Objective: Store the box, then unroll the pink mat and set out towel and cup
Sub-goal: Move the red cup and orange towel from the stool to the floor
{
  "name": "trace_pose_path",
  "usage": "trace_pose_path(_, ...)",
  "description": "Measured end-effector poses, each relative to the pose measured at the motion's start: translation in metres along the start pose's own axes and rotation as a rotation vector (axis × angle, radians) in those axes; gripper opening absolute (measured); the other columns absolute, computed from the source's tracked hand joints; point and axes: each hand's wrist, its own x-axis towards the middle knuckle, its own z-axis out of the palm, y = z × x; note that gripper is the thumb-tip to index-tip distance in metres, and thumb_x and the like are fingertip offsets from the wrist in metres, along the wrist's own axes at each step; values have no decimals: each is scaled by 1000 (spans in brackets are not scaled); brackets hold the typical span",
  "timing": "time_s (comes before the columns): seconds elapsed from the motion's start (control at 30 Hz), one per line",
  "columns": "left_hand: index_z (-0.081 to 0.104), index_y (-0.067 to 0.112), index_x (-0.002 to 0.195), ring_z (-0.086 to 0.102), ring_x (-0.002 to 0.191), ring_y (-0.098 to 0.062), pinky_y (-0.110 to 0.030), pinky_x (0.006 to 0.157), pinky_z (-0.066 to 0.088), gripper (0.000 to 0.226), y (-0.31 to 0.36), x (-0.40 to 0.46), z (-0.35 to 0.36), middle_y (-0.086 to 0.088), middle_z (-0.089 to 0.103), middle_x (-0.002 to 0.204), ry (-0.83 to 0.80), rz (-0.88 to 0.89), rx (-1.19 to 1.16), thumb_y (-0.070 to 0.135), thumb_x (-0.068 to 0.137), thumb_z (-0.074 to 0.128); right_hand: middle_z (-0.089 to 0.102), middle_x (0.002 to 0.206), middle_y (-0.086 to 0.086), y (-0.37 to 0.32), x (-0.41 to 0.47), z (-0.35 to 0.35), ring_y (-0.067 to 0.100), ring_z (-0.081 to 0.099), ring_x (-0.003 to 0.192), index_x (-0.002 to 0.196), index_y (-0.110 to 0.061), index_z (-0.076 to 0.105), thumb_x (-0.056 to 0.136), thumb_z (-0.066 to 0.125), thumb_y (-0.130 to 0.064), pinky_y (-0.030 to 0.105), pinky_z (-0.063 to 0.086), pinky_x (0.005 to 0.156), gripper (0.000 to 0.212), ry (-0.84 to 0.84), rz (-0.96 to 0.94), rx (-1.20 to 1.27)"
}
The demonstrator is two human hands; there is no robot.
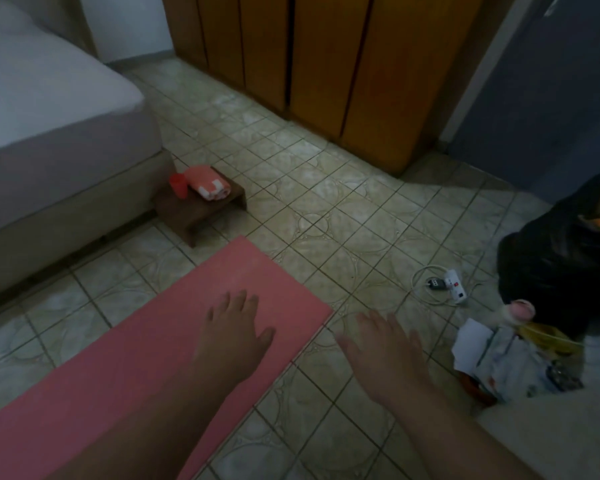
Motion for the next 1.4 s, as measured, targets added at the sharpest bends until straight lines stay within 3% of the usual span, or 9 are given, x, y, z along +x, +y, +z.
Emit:
trace_pose_path(0.37,11,21,150,0,147,-27,-46,118,4,70,20,73,-11,-4,7,160,-149,13,18,54,93,33,13,162,1,-21,142,-140,24,4,149,151,-25,17,89,13,-69,54,2,117,76,180,-36,-22)
trace_pose_path(0.5,11,20,149,0,147,-29,-48,118,5,70,26,127,-37,-5,6,160,-142,14,53,54,93,32,14,162,1,-35,185,-159,24,4,149,151,-25,19,90,14,-68,53,3,117,75,184,-43,32)
trace_pose_path(0.87,19,16,147,4,146,-29,-50,119,6,69,67,301,-149,-8,16,158,151,5,41,52,92,38,8,163,0,-39,243,-93,23,0,150,153,-23,12,94,18,-63,52,5,118,71,-199,-23,28)
trace_pose_path(1.07,14,17,149,-1,147,-27,-49,118,2,70,90,372,-145,-7,9,160,109,-103,21,52,93,36,6,163,0,-36,327,-119,24,-1,150,153,-22,11,93,14,-63,51,4,118,73,-213,-116,-8)
trace_pose_path(1.4,16,19,148,1,147,-29,-48,119,8,68,133,444,-103,-6,11,159,12,-384,-105,52,92,37,10,163,3,-35,528,-269,25,1,149,152,-22,15,94,16,-63,52,4,117,71,2,-349,-127)
